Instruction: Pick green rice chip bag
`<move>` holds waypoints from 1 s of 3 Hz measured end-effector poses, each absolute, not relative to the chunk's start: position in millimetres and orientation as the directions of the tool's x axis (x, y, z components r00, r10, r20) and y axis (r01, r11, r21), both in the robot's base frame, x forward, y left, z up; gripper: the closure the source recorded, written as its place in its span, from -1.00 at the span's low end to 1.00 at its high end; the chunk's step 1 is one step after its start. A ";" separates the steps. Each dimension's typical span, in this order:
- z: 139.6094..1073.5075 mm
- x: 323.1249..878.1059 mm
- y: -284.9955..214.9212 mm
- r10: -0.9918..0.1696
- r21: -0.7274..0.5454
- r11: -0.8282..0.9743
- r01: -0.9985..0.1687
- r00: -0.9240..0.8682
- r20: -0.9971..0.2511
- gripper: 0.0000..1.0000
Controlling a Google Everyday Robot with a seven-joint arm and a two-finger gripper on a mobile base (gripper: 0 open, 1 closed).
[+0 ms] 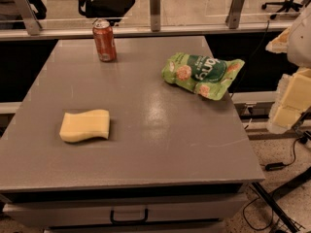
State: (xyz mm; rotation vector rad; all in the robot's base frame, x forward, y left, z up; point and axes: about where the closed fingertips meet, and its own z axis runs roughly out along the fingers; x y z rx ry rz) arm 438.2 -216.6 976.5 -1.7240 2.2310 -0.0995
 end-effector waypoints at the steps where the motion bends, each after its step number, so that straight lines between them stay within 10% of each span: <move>1: 976.5 438.2 -216.6 -0.953 -0.247 0.270 -0.931 -0.221 -0.207 -1.00; 3: 948.0 519.3 -187.8 -0.946 -0.212 0.261 -0.942 -0.205 -0.253 -1.00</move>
Offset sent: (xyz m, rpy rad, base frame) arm 0.0734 0.0275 -0.0267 0.0379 0.0632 0.0298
